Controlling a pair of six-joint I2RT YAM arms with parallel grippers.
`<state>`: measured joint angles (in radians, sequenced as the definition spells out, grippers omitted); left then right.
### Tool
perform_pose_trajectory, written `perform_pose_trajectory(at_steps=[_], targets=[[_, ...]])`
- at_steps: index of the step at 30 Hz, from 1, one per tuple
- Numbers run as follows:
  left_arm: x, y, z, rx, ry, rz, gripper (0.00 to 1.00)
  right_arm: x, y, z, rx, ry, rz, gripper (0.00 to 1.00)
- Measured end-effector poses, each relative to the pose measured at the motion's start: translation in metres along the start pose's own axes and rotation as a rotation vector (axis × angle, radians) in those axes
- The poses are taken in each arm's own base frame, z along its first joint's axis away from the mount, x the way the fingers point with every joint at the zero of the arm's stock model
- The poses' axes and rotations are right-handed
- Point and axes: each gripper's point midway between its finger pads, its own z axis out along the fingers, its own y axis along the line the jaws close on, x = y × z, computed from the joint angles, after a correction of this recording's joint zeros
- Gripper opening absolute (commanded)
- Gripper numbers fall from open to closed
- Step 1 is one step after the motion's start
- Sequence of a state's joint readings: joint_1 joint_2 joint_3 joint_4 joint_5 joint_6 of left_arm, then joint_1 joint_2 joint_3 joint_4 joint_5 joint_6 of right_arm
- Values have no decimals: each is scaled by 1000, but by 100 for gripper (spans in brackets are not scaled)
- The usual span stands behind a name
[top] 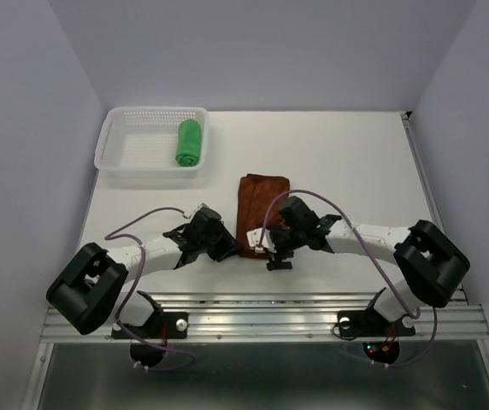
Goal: Roll the towels
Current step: Roll the towel
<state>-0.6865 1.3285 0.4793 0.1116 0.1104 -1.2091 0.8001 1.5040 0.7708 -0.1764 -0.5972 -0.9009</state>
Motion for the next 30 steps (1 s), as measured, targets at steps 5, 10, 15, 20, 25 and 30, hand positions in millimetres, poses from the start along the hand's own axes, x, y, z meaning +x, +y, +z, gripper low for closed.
perform_pose_trajectory(at_steps=[5, 10, 15, 20, 25, 30], targets=[[1, 2, 3, -8, 6, 5, 30, 15, 1, 8, -16, 39, -23, 73], [3, 6, 6, -19, 17, 7, 22, 21, 3, 9, -22, 49, -71, 50], [4, 4, 3, -12, 20, 5, 21, 27, 4, 12, -24, 58, -97, 18], [2, -5, -6, 20, 9, 0, 30, 25, 3, 11, -17, 54, -80, 1], [-1, -12, -17, 45, -6, 1, 56, 14, 4, 5, -2, 32, 12, 1], [-7, -19, -28, 50, -35, 4, 66, -10, -3, -4, 23, -23, 74, 1]])
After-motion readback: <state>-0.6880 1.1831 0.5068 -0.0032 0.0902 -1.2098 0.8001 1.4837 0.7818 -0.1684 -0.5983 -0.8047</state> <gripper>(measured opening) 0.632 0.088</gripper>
